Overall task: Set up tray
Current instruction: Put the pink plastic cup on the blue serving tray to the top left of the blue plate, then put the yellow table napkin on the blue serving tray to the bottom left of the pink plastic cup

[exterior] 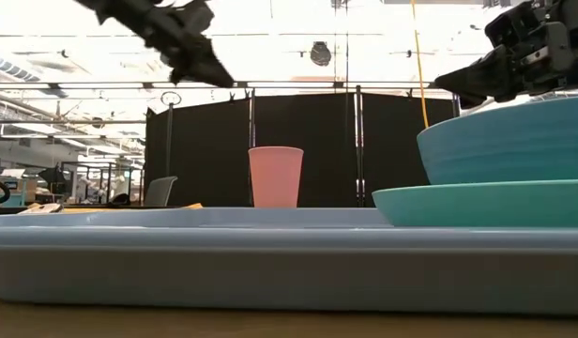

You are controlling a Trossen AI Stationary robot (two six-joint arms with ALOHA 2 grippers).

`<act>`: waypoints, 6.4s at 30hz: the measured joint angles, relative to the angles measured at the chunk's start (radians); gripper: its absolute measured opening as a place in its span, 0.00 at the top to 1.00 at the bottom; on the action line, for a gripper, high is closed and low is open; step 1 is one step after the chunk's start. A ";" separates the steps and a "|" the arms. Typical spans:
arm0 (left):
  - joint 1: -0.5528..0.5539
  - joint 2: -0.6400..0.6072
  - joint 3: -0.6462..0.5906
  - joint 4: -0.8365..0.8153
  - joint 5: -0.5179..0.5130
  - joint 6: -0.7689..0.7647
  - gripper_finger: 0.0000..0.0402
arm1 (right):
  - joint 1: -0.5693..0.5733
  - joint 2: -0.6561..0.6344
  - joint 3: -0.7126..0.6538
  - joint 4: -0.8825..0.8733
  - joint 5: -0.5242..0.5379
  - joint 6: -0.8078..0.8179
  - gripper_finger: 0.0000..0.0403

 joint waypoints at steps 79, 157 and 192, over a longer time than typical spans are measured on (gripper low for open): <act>-0.159 0.830 1.164 -0.930 0.206 0.382 0.99 | -0.002 -0.001 0.000 0.003 -0.028 -0.051 1.00; -0.271 1.078 1.369 -1.126 0.167 0.397 0.52 | -0.003 -0.184 -0.016 -0.063 -0.133 0.015 1.00; 0.402 0.486 0.363 -0.618 0.543 0.416 0.99 | -0.003 -0.187 -0.019 -0.107 -0.152 0.023 1.00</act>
